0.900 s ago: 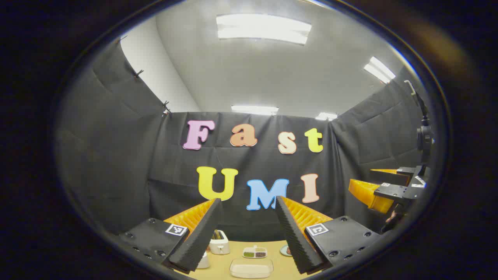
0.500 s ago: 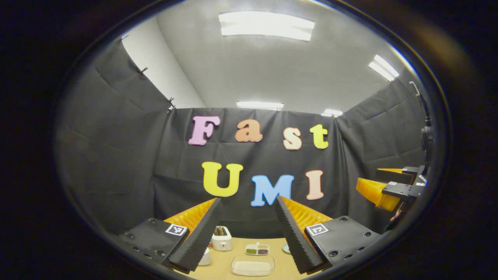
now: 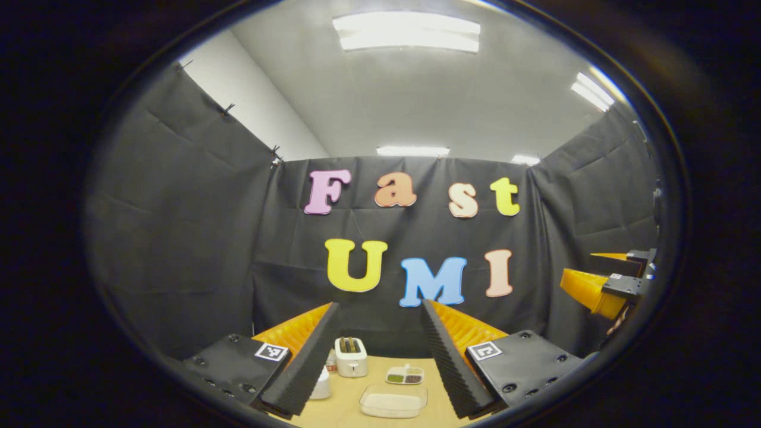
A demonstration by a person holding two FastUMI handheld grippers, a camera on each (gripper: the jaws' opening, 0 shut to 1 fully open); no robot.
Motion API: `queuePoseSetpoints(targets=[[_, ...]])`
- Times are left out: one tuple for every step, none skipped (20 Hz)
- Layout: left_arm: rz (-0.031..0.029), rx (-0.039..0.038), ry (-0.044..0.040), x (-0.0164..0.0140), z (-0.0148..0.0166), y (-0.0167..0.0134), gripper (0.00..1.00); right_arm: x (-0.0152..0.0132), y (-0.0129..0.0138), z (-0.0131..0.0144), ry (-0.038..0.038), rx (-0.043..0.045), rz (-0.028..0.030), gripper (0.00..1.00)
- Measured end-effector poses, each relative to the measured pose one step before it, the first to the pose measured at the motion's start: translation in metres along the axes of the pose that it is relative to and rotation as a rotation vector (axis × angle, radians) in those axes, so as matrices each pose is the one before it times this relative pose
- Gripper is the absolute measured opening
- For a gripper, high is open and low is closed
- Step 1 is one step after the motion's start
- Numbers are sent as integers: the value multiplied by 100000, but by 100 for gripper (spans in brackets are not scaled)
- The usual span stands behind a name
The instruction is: Close the left gripper, press the button to open the rice cooker; take a wooden spoon from the chopstick holder with the right hand, scoop a spoonful of rice and pour it into the rice cooker, then put the wooden spoon back into the chopstick holder.
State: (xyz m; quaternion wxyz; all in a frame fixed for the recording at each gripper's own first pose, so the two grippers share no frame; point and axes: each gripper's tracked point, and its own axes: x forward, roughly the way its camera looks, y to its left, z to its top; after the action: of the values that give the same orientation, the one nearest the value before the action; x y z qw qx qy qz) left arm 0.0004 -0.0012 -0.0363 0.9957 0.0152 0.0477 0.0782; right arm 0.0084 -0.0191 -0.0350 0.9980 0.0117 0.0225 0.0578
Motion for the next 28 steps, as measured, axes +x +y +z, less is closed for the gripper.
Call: queuePoseSetpoints(targets=[[1713,114,389,284,-420,281,92,113,18,-269,-975,73,1246,92],[2910,435,1033,242,-748,777,89,361,-118,-323,159,-404,186,92],[2539,395,2194,486,-840,965,83,2,-165,-978,1877,-246,87,91],[1720,647,1809,588,-941,623,83,212,87,-377,764,651,38,92],[1339,1237,1218,632,-715,940,80,104,242,-144,463,618,-396,91],[1311,1805,1000,824,-930,1170,78,474,164,-307,860,545,-961,92],[1026,1918,823,1183,-952,1168,75,326,124,-418,729,154,-1227,92],[716,1955,585,1248,-1007,1037,71,634,269,-103,1013,-27,-2100,92],[1001,1404,1236,1469,-1307,1151,67,656,652,-264,1886,156,-1993,91],[663,526,2439,1360,-1791,1040,62,612,816,-59,1208,236,-1474,91],[952,-455,2259,1452,-1754,1028,60,633,959,611,-495,-182,-868,92],[1251,-780,3338,1409,-2085,1208,53,744,941,725,-1361,-1278,-1385,92],[898,-268,4436,1558,-2273,857,45,806,663,397,-806,-1914,-1902,92],[1056,632,4707,1728,-2605,863,37,791,820,167,214,-1423,-1337,92],[2059,1944,4364,1807,-2143,1091,29,412,1062,34,537,-624,-1099,92],[1852,3125,3959,2004,-1961,1104,24,426,914,203,187,-407,-993,92],[1578,3180,3787,2069,-1803,710,17,351,596,270,55,-1159,-1494,92],[1187,2484,4039,1916,-1750,410,16,345,495,-99,1179,-2136,-1336,92],[-287,95,3801,1679,-1532,353,10,405,613,-283,1423,-2765,-741,92],[-2515,-1998,2214,2147,-1209,-227,10,297,412,-397,1240,-2999,-1276,92],[-555,-1546,1920,1792,-819,221,9,285,235,-288,1638,-2690,-1546,92],[1421,-44,2061,1712,-1103,771,9,289,295,-332,1702,-1602,-1218,92],[2183,836,2168,1745,-686,786,9,282,587,-136,1363,-558,-346,92],[1813,767,1459,1651,-520,528,9,333,578,-222,1351,-262,-256,92],[1092,942,1909,1594,-559,376,9,282,278,-450,1715,-537,-611,92],[-39,856,2037,1526,-621,-83,9,289,152,-320,1623,-796,-775,92],[-464,641,2715,1432,-658,-118,9,225,216,-292,1509,-1020,-490,92],[-653,300,1232,1312,-386,-284,9,233,201,-221,1100,-1327,-349,92]])
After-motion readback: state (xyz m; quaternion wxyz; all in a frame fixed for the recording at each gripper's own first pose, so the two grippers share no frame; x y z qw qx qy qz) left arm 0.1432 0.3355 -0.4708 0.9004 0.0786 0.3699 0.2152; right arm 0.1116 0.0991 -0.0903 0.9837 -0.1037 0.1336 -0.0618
